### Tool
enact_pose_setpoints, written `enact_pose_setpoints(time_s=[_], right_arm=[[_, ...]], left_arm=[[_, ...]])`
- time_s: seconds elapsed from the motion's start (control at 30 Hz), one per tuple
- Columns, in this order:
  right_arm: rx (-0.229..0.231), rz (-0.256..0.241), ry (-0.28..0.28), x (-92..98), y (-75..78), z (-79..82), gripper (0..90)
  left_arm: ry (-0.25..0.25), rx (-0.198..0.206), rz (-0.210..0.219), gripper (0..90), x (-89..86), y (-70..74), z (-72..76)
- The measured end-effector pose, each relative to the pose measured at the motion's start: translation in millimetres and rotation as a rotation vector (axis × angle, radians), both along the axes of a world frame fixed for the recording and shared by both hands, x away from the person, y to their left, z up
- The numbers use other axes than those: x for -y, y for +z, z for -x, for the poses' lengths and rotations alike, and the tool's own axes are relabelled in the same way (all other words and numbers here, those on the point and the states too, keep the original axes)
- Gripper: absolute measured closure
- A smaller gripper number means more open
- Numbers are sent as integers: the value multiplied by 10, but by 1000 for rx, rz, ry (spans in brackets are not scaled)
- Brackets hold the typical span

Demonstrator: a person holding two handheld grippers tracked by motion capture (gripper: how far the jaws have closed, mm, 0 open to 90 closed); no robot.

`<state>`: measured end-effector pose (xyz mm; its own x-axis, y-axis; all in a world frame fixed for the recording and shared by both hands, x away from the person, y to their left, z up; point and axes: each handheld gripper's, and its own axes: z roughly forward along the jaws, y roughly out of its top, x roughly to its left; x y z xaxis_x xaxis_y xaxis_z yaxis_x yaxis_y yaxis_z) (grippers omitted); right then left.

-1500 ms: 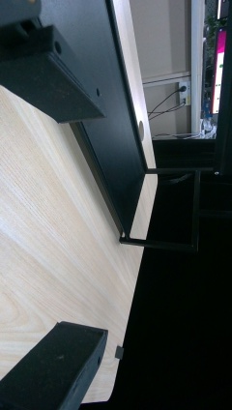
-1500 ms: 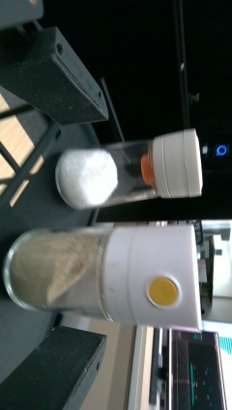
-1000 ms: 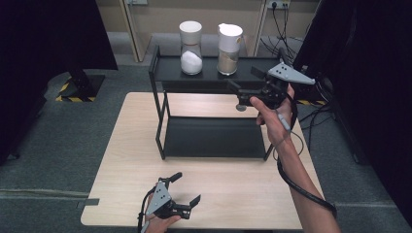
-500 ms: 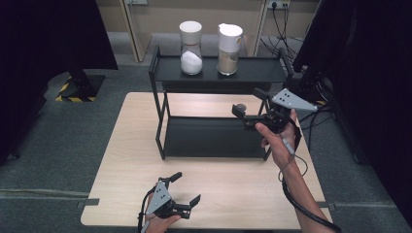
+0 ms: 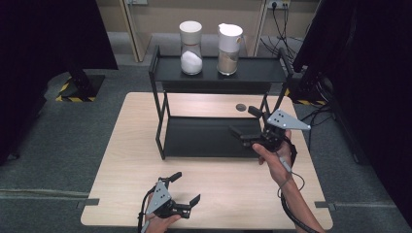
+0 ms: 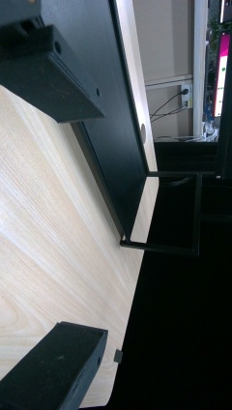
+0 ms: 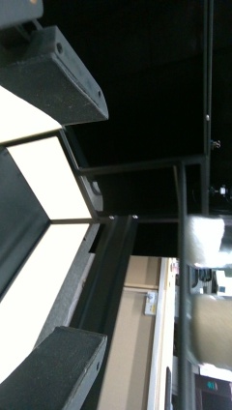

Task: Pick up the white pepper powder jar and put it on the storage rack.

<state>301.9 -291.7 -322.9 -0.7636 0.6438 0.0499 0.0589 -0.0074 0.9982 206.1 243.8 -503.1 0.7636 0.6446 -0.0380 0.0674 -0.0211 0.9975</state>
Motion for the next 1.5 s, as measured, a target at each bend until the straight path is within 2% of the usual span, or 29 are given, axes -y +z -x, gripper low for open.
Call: enact_pose_setpoints(time_s=[0.2, 0.37, 0.53, 0.87, 0.97, 1.07, 1.27, 1.33, 1.5], right_arm=[[-5, 10, 16, 10, -161, 95, 4], [13, 13, 12, 32, -309, 201, 4], [5, 14, 15, 60, -466, 290, 4], [-32, -4, 28, 98, -891, 427, 4], [-34, 7, 24, 100, -998, 466, 4], [-41, -9, 25, 114, -1109, 497, 5], [-59, -8, 29, 96, -1265, 570, 4], [-67, 6, 34, 84, -1289, 577, 4], [-77, 0, 43, 57, -1385, 579, 4]], left_arm=[[2, -1, 1, 0, 0, 1, 0], [5, 0, 0, 0, -5, 1, -2], [8, 0, 2, 0, -6, 0, -1], [9, 1, 5, 0, -5, -3, 0], [8, 0, 3, 0, -4, -1, -1], [8, 1, 2, 0, -3, -1, 0], [9, 1, 2, 0, -2, -1, -1], [10, 2, 3, 0, -3, -2, 1], [13, 0, 5, 0, -13, -1, -4]])
